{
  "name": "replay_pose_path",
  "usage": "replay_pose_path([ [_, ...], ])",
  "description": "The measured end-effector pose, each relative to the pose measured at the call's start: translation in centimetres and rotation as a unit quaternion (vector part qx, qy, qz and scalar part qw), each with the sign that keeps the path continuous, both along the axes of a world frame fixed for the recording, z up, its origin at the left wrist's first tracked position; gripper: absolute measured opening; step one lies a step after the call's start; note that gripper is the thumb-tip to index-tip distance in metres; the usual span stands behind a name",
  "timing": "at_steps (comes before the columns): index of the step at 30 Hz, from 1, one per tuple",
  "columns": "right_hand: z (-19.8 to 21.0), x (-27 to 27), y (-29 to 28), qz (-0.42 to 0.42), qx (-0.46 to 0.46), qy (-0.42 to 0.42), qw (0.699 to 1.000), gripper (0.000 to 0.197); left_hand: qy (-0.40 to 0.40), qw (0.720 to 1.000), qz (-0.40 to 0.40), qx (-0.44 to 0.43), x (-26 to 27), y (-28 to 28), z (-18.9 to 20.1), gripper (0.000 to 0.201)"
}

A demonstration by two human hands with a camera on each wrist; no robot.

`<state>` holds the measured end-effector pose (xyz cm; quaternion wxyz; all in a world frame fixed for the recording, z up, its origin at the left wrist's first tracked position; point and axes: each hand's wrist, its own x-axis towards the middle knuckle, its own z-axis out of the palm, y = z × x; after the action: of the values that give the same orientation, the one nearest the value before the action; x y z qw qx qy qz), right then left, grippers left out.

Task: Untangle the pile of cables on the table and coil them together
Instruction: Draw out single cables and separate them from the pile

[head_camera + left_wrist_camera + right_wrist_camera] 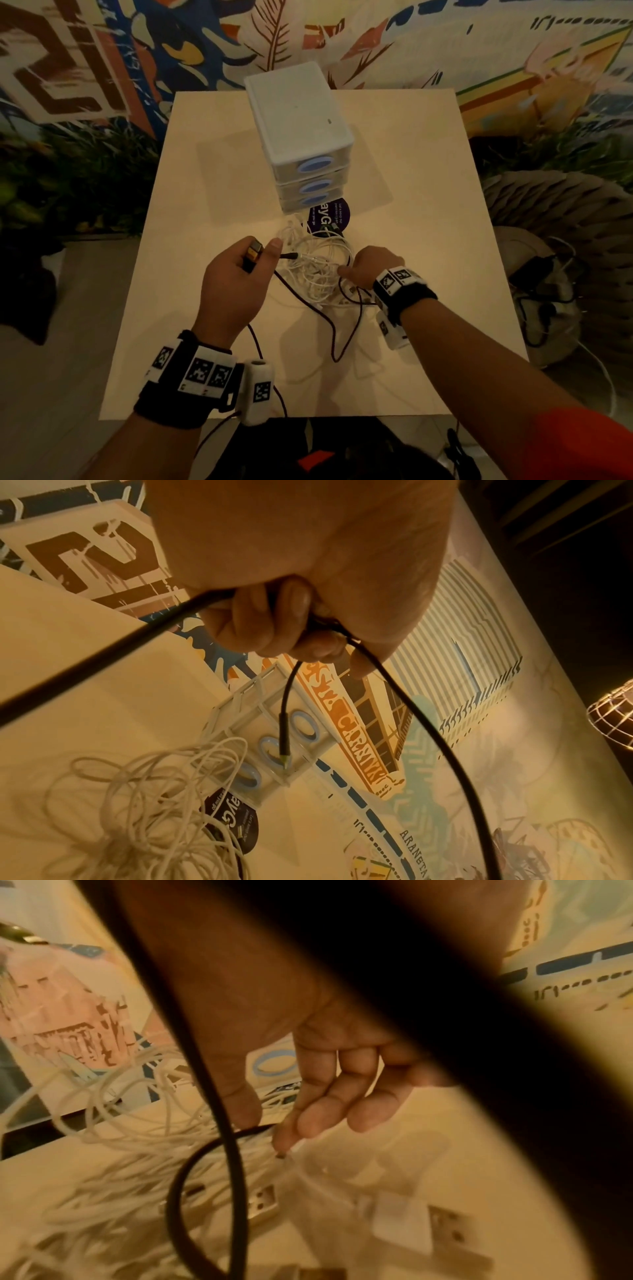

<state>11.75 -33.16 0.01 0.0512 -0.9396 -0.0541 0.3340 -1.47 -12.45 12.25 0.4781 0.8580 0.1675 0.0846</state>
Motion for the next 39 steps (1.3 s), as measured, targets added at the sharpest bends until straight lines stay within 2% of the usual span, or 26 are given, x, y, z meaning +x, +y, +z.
replay_pose_path([
  [6,0.2,-0.6,0.2,-0.014,-0.001,-0.02,1.0,0.067,0.008,1.0,0.002,0.013,-0.2,0.0,-0.2,0.052],
  [10,0.2,-0.6,0.3,-0.023,0.017,0.007,1.0,0.061,0.011,1.0,-0.003,0.006,-0.1,-0.3,-0.2,0.052],
  [13,0.3,-0.4,0.0,-0.039,0.045,0.035,0.998,0.052,0.02,1.0,-0.01,0.01,-0.1,-0.3,-0.2,0.051],
  [17,1.1,0.0,-0.7,-0.028,0.08,0.045,0.995,0.049,0.025,1.0,-0.008,0.012,-0.1,-0.5,-0.4,0.05],
  [22,4.6,0.0,-2.6,-0.034,0.166,0.013,0.986,0.044,0.036,0.999,-0.003,0.01,0.0,-0.5,-0.5,0.049],
  [25,6.3,-0.4,-3.9,-0.039,0.248,-0.019,0.968,0.044,0.044,0.999,-0.005,0.012,0.3,-0.6,-0.6,0.048],
  [29,7.3,-0.7,-4.4,-0.079,0.373,-0.037,0.924,0.036,0.071,0.996,-0.041,0.017,1.0,-1.4,-1.3,0.047],
  [34,8.8,-2.1,-4.0,-0.051,0.428,-0.09,0.898,0.043,0.095,0.992,-0.077,0.015,1.5,-3.3,-1.1,0.05],
  [36,10.2,-3.3,-3.9,-0.026,0.455,-0.116,0.882,0.034,0.098,0.992,-0.082,0.01,1.6,-3.8,-0.8,0.053],
  [39,12.5,-5.4,-3.8,0.031,0.457,-0.14,0.878,0.023,0.085,0.993,-0.074,-0.026,1.8,-4.3,0.3,0.056],
])
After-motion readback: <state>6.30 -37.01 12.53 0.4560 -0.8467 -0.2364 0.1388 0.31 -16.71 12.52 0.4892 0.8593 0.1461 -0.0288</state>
